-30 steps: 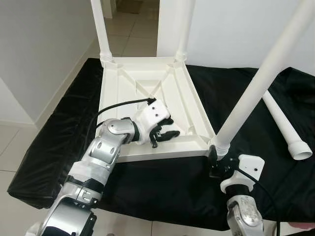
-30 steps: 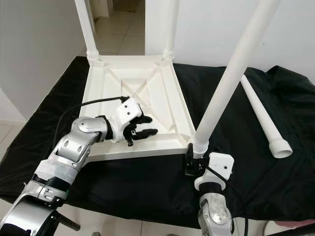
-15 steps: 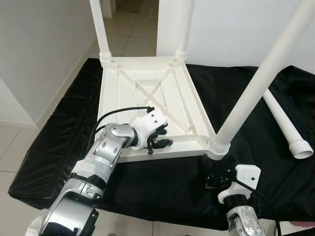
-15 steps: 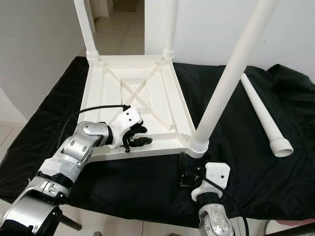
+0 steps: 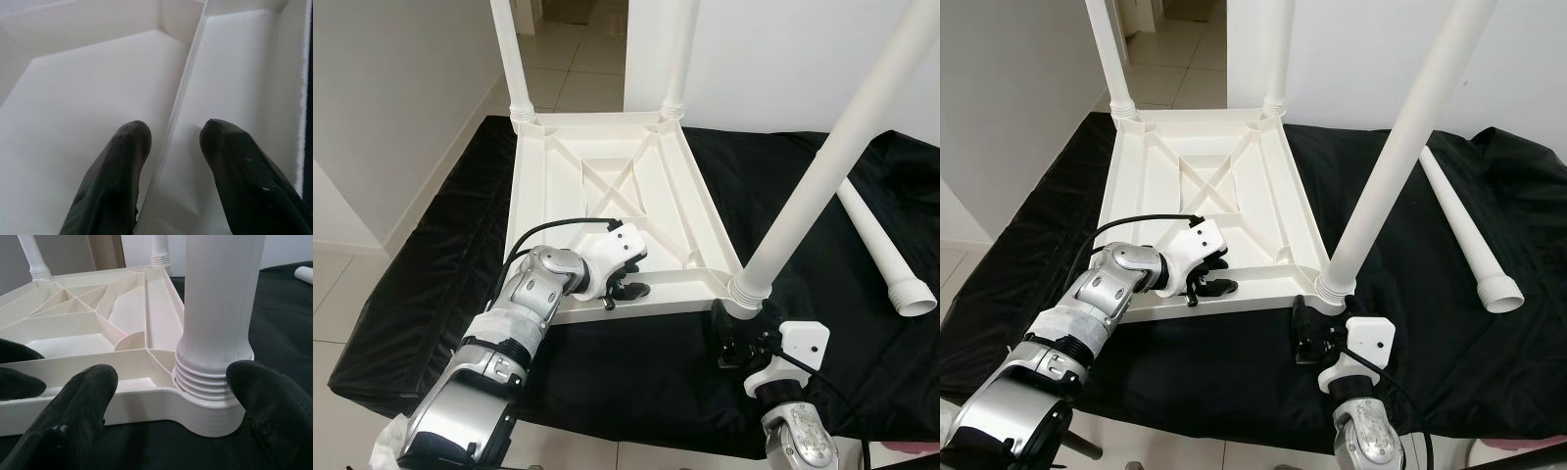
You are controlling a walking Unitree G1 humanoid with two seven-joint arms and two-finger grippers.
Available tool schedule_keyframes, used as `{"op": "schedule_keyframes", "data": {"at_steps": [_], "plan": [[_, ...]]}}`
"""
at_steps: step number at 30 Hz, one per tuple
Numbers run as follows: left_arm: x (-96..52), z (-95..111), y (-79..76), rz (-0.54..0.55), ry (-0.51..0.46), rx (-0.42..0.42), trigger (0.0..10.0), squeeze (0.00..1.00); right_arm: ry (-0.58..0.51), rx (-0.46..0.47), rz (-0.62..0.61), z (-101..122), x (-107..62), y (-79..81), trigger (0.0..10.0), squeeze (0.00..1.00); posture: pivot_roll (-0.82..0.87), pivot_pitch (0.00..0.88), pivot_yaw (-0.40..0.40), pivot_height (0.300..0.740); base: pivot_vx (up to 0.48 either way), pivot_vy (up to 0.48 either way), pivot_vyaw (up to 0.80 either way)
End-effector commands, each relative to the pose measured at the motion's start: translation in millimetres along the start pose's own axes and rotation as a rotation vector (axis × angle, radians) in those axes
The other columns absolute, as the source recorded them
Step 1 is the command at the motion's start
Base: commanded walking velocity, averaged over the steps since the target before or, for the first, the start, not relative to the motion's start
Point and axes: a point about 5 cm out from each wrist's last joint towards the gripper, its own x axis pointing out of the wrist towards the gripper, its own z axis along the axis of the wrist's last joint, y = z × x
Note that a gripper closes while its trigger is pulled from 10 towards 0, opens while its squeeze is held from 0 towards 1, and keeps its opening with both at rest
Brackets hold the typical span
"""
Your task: Building children table
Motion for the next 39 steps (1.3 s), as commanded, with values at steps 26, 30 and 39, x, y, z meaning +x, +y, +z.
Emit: {"op": "schedule_keyframes", "data": {"at_steps": [26, 30, 39], "plan": [[-17.5, -33, 37.1, 0.606, 0.168, -0.118, 0.0, 0.0, -0.005, 0.002, 0.015, -3, 6.1, -2.7, 10.0, 0.0, -0.13, 0.0, 0.012, 0.74, 0.0, 0.0, 0.0], [-22.4, -39, 39.0, 0.64, 0.19, -0.142, 0.0, 0.0, -0.004, 0.0, 0.015, -3, 6.5, -2.8, 10.0, 0.0, -0.13, 0.0, 0.015, 0.74, 0.0, 0.0, 0.0], [-39.6, -59, 41.1, 0.727, 0.255, -0.21, 0.0, 0.0, 0.0, -0.003, 0.02, -4, 6.7, -3.1, 10.0, 0.0, -0.12, 0.0, 0.007, 0.74, 0.0, 0.0, 0.0]]}}
